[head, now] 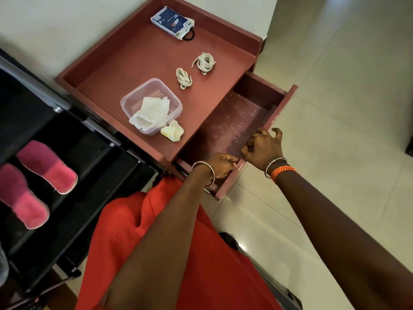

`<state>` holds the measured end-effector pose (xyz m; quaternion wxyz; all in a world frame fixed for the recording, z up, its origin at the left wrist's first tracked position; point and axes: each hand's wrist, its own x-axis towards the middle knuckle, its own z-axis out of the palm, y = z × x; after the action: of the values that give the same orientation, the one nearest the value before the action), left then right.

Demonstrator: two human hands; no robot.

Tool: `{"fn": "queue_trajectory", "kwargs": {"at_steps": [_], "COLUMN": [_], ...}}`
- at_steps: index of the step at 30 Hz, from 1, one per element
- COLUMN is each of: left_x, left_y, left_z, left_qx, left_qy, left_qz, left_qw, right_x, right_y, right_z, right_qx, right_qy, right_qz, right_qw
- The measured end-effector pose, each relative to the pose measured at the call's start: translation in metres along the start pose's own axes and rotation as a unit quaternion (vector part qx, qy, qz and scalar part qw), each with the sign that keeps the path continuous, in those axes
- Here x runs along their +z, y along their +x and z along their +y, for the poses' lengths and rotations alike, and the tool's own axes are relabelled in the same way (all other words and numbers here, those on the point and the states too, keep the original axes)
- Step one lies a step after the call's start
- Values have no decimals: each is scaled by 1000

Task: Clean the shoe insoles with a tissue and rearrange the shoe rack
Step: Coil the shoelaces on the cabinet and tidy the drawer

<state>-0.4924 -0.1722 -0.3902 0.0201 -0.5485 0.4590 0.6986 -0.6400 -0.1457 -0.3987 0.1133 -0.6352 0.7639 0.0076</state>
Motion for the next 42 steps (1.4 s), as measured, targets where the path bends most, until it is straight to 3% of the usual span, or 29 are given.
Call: {"fn": "queue_trajectory", "kwargs": {"at_steps": [8,12,21,33,38,42], "left_x": [5,-3,-22,-62,-102,-95], "left_y": [-9,-14,-33,-44,-58,-61], "left_z": [-4,2,14,18,10,9], "left_qx": [31,-5,41,148,157,163], "left_qy": [72,37,18,4,-32,-32], "left_qz": [3,-39,-53,125,150,145], "left_qw": [997,999,998,981,976,975], "right_x": [-1,3,0,-7,-11,-15], "right_y": [-6,-10,-19,-23,-32,-40], "right_z": [3,8,9,-1,3,-1], "right_qx": [-8,-8,-3,22,25,47], "right_qy": [-2,-7,-48,-138,-141,-150], "right_qz": [19,25,27,-7,-1,-12], "right_qw": [1000,1000,998,990,990,988]}}
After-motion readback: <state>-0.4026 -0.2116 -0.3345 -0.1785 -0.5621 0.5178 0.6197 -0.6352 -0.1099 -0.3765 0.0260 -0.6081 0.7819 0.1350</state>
